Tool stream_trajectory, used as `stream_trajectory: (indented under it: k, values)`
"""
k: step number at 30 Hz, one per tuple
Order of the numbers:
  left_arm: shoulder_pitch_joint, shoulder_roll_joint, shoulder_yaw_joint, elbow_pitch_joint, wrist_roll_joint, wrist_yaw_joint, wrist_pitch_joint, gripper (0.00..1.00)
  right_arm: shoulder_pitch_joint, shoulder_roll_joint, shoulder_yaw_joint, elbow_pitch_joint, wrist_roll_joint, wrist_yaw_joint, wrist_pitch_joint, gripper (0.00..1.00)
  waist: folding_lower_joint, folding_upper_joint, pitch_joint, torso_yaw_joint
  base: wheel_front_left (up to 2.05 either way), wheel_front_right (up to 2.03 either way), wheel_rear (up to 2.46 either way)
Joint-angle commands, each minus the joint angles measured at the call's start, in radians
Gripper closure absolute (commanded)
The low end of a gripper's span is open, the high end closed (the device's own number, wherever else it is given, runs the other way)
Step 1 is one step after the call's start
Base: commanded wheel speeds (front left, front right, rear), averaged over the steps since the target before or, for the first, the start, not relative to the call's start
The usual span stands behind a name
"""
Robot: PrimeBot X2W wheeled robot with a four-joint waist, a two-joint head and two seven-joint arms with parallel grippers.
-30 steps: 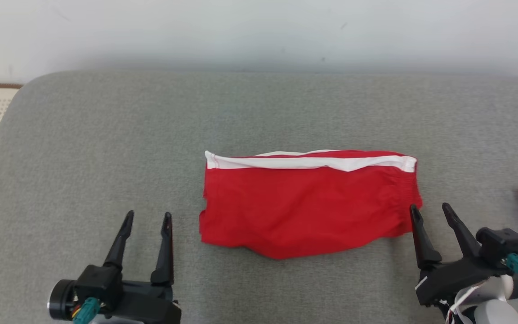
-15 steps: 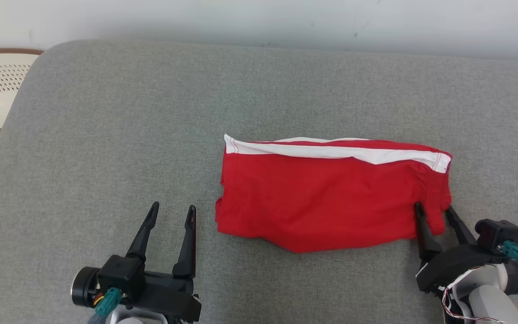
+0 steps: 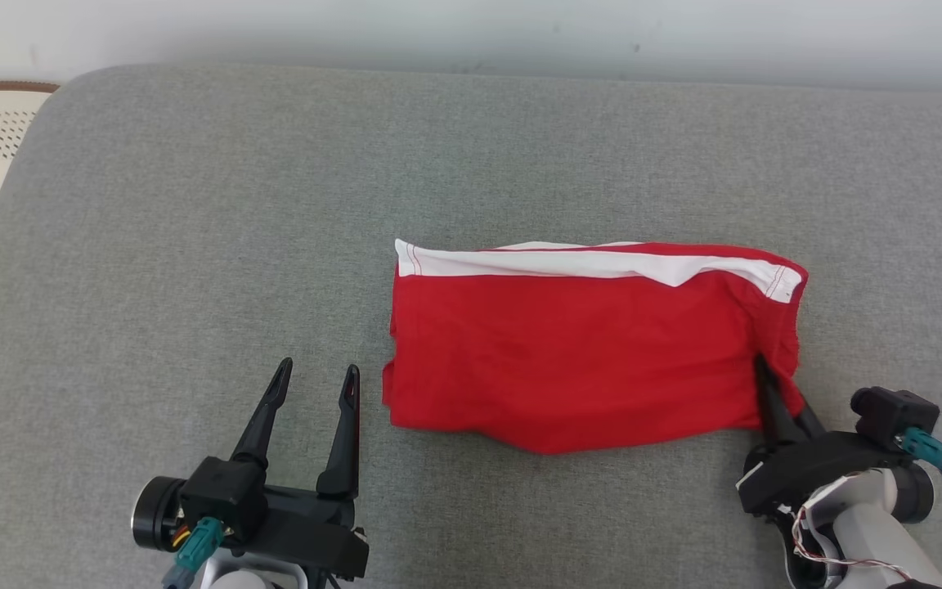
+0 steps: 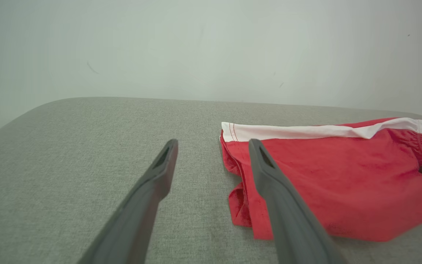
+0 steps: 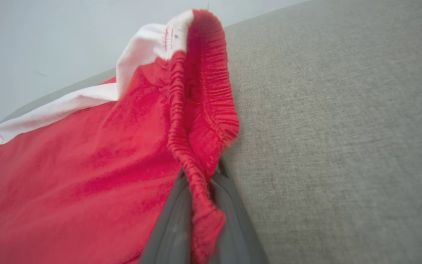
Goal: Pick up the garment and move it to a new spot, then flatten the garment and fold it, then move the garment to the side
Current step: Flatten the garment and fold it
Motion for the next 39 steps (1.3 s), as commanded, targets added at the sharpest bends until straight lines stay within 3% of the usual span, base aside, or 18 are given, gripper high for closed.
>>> stream_trajectory:
  k: [1, 13, 18, 26, 30, 39]
  values:
    - [-0.003, -0.001, 0.007, 0.004, 0.006, -0.003, -0.003, 0.0, 0.032, -0.014, -0.014, -0.012, 0.019, 0.0, -0.012, 1.0, -0.0001, -0.0001, 0.001, -0.009, 0.0, 0.0, 0.0]
    - [0.0, 0.0, 0.032, -0.001, 0.017, -0.006, -0.003, 0.0, 0.137, -0.04, -0.13, -0.135, 0.011, 0.0, -0.029, 1.0, -0.0001, -0.0001, 0.006, -0.055, 0.0, 0.0, 0.0]
    - [-0.003, 0.001, 0.045, -0.004, 0.019, -0.007, -0.003, 0.0, 0.124, -0.016, -0.079, -0.295, -0.033, 0.0, -0.023, 1.0, -0.0001, -0.0001, 0.007, -0.071, 0.0, 0.0, 0.0]
    - [-0.01, -0.007, 0.041, 0.0, 0.027, -0.003, -0.003, 0.0, 0.09, 0.036, 0.121, -0.497, -0.066, 0.0, 0.086, 1.0, -0.0001, -0.0001, 0.015, -0.059, 0.0, 0.0, 0.0]
    - [-0.016, -0.013, 0.036, 0.003, 0.025, -0.007, -0.003, 0.0, 0.047, 0.07, 0.2, -0.466, -0.074, 0.0, 0.121, 1.0, -0.0001, -0.0001, 0.022, -0.045, 0.0, 0.0, 0.0]
    - [-0.03, -0.025, 0.014, 0.016, 0.021, -0.014, -0.003, 0.0, -0.078, 0.134, 0.298, -0.231, -0.064, 0.0, 0.102, 1.0, -0.0001, -0.0001, 0.033, -0.007, 0.0, 0.0, 0.0]
